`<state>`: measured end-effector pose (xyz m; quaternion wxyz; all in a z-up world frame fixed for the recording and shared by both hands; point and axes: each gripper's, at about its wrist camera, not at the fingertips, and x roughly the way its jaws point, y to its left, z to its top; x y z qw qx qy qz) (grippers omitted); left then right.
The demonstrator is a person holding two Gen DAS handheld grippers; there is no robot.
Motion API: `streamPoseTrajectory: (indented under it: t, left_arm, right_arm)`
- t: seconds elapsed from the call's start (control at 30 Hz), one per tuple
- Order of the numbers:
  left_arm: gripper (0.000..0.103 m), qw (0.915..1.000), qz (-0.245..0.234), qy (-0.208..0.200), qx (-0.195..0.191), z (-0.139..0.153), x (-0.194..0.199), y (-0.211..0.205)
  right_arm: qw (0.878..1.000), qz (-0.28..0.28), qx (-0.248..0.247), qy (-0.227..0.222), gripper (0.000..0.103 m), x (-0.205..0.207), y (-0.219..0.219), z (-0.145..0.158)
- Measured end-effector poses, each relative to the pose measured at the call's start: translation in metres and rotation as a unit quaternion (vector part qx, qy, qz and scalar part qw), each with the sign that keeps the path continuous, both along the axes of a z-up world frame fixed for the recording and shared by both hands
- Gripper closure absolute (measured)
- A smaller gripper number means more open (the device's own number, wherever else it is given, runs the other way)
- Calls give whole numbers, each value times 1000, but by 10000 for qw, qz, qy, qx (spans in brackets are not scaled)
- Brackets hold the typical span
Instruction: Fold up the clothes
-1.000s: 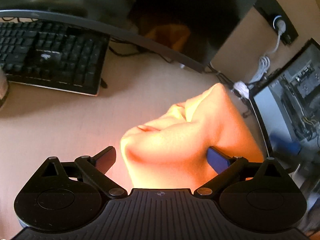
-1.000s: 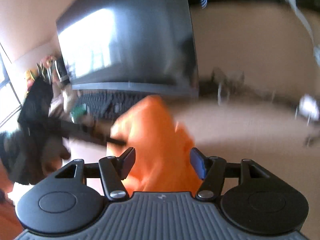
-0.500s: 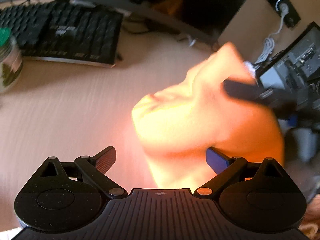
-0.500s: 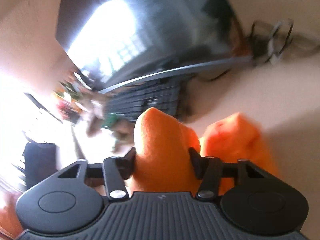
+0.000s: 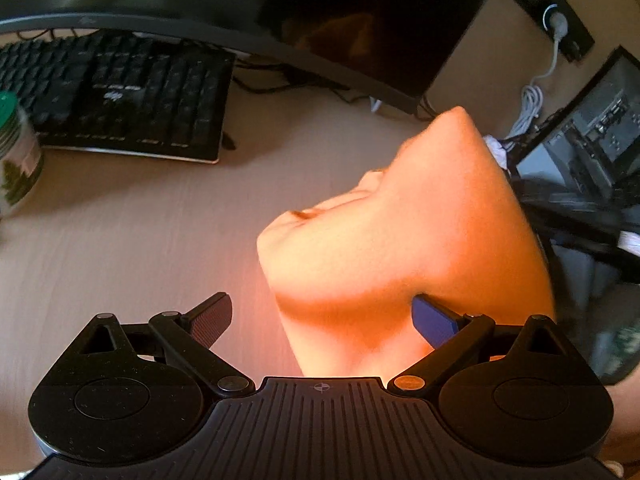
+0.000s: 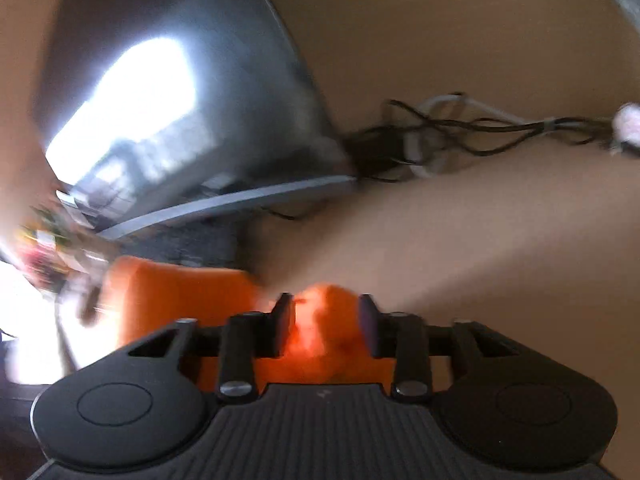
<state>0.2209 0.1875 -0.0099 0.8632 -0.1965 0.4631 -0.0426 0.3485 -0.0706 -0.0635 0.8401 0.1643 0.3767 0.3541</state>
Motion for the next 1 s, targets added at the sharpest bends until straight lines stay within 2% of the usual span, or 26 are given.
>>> streamPoseTrajectory:
  t: [0.13,0.23,0.37,0.5,0.53,0.57,0.63,0.67,0.73,0.8,0.83,0.93,1.0]
  left_arm:
    - [3,10000,72,50,47,-1,7,-2]
    - [3,9998,174,85,0,-3,9,3]
    - [4,9997,209,80,-16,-2,10,7]
    - [4,9989,456,12,-130,2,4,24]
    - [4,9984,545,-10,-163,4,2,30]
    - [4,9977,657,-59,-183,7,-1,36]
    - [4,9957,880,-158,-223,14,-7,48]
    - [4,9946,988,-210,-248,18,-10,54]
    - [4,9918,1177,-345,-351,25,-15,64]
    - [4,9893,1326,-434,-417,30,-19,71]
    - [4,9885,1376,-459,-432,32,-20,73]
    - [4,9897,1285,-475,-423,35,-15,67]
    - [4,9917,1095,-514,-446,38,-9,58]
  right_arm:
    - [9981,503,282,-207,39,-17,-15,14]
    - [9948,892,184,-453,31,-29,-11,21]
    - [9816,1596,-288,-1012,22,-57,-1,24]
    - [9742,1830,-831,-1029,21,-65,40,6]
    - [9768,1782,-773,-905,32,-64,45,4]
    - [9804,1711,-637,-739,58,-62,49,3]
    - [9862,1565,-364,-407,67,-58,57,1]
    - [9900,1405,119,6,70,-48,51,2]
    - [9878,962,966,752,71,-29,29,-1]
    - [9751,422,1634,1436,71,-10,0,-12]
    - [9679,121,1787,1766,71,-3,-13,-23]
    - [9467,-686,1777,2596,68,7,-44,-65]
    - [9441,-816,1615,2754,62,1,-50,-82]
